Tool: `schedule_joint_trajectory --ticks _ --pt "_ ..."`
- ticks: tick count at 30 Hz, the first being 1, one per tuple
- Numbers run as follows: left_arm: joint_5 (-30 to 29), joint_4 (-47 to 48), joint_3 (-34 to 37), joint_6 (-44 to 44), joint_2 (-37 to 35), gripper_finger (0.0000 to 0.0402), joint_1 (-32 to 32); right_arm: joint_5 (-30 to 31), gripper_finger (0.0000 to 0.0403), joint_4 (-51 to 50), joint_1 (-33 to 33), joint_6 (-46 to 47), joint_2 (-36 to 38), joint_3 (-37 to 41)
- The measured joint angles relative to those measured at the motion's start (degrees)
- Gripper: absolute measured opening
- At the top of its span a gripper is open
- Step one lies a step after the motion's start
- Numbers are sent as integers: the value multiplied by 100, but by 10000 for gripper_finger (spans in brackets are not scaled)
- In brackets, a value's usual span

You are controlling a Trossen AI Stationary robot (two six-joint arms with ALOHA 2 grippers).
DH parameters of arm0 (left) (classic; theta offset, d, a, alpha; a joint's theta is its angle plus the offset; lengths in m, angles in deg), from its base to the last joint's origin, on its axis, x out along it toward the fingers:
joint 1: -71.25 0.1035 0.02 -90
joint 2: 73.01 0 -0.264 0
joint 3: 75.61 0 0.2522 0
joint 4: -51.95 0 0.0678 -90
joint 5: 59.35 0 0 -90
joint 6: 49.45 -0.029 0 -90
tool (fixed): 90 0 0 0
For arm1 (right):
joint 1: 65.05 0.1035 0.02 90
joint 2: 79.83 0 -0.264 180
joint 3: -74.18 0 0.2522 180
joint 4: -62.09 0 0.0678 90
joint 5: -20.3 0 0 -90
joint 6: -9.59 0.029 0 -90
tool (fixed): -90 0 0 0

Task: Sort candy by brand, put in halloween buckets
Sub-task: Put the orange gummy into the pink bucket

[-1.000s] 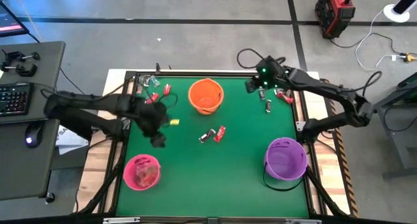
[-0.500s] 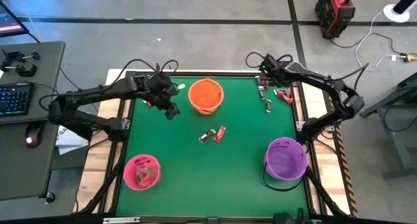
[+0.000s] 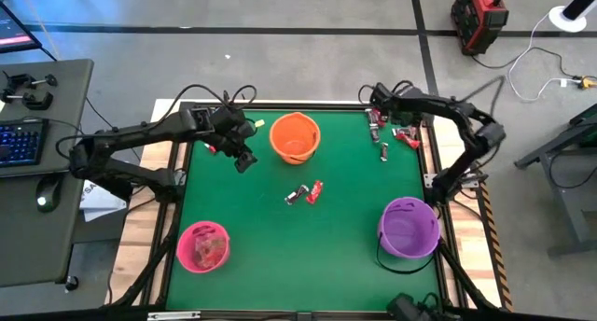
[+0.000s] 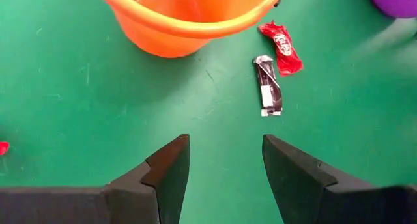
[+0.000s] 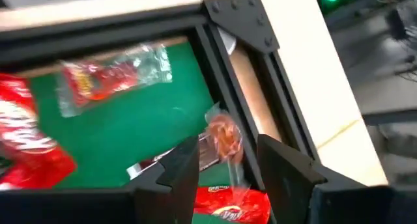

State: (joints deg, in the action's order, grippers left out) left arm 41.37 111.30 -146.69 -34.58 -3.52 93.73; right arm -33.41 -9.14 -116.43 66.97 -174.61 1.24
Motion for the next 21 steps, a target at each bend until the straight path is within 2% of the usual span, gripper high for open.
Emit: schedule_joint_trajectory --ticks 2,4,8,17,21 --pt "-41 -2 0 75 0 184 0 14 147 -22 4 393 -241 2" --pt "-99 -2 0 164 0 184 0 -220 147 9 -86 738 -518 2" --pt "-105 -1 0 287 0 184 0 -340 147 -3 -305 1067 -910 4" --pt "-371 -24 1 228 0 184 0 -195 145 109 -377 1465 -952 4" --pt "-404 -133 2 105 0 184 0 -119 130 109 -378 1564 -984 4"
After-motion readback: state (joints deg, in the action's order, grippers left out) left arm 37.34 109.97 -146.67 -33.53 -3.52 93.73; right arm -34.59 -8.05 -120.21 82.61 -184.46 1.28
